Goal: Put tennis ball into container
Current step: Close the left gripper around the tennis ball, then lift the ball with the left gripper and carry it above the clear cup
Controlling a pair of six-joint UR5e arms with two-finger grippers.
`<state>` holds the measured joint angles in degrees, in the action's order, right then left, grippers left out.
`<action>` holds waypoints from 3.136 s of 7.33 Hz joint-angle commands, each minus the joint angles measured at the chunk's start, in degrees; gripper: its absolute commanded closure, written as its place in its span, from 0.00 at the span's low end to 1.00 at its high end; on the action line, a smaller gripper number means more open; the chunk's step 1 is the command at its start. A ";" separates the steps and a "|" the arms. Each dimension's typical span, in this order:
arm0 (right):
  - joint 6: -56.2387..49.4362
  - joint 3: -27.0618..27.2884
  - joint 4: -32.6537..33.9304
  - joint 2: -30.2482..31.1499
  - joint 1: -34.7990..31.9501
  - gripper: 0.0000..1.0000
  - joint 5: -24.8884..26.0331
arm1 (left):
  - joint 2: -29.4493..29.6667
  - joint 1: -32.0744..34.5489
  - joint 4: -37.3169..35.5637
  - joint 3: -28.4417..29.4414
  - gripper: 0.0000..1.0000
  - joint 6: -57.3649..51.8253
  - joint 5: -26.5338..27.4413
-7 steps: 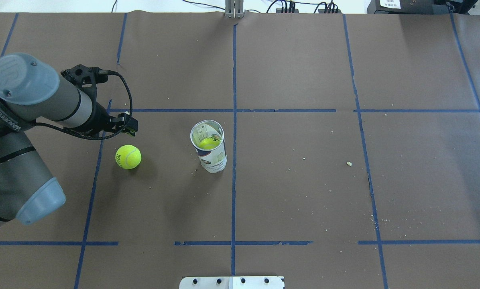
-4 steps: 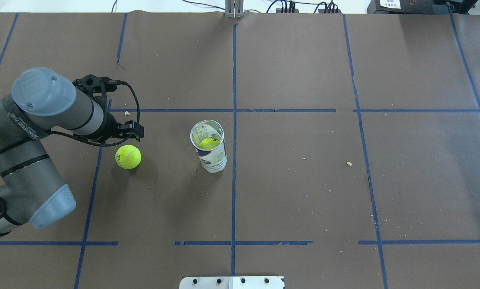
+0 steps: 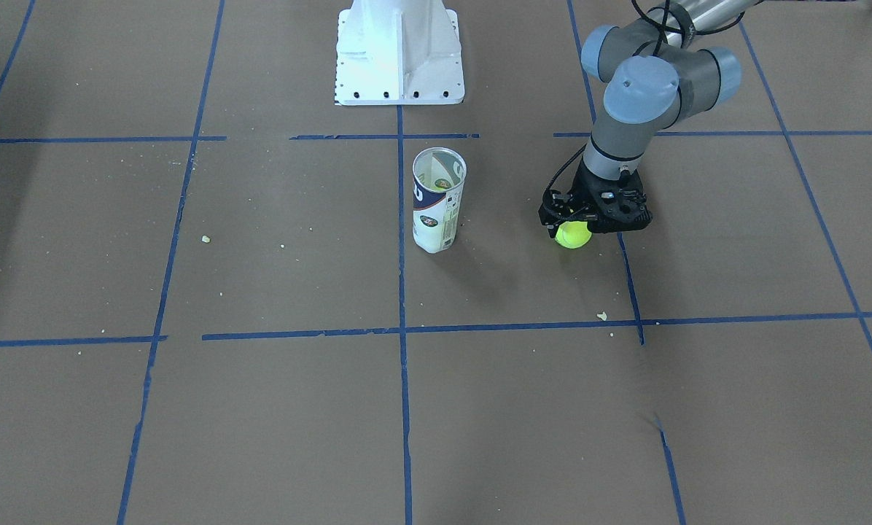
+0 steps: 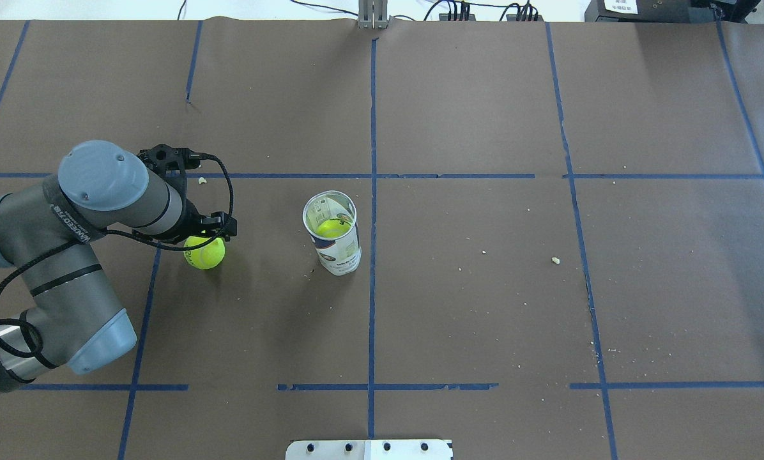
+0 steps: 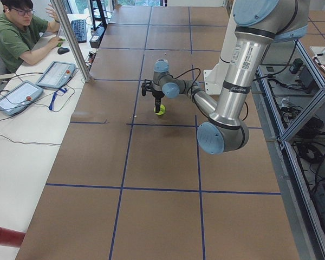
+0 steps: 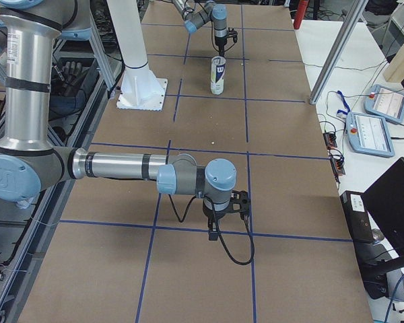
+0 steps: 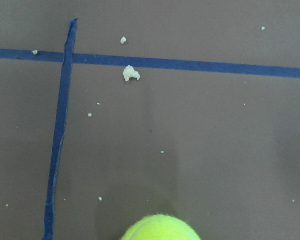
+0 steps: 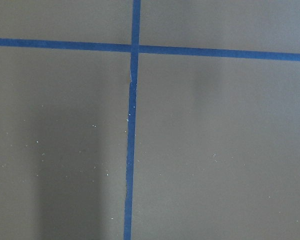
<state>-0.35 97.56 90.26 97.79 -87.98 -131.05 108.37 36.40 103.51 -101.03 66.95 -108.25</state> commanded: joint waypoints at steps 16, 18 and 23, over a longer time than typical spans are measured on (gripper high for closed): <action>0.00 0.00 0.00 0.04 0.00 0.00 0.00 | -0.70 -1.24 2.84 1.11 0.92 -0.15 -1.17; 0.00 0.00 0.00 0.04 0.00 0.00 0.00 | -0.88 -0.54 -5.71 -7.02 0.93 -0.50 -1.08; 0.00 0.09 0.00 -0.05 0.00 0.00 0.00 | 3.49 6.85 -32.45 -30.88 0.92 -0.68 -1.26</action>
<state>-0.35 97.63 90.26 97.81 -87.98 -131.05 109.66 42.71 76.67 -128.26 66.14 -109.44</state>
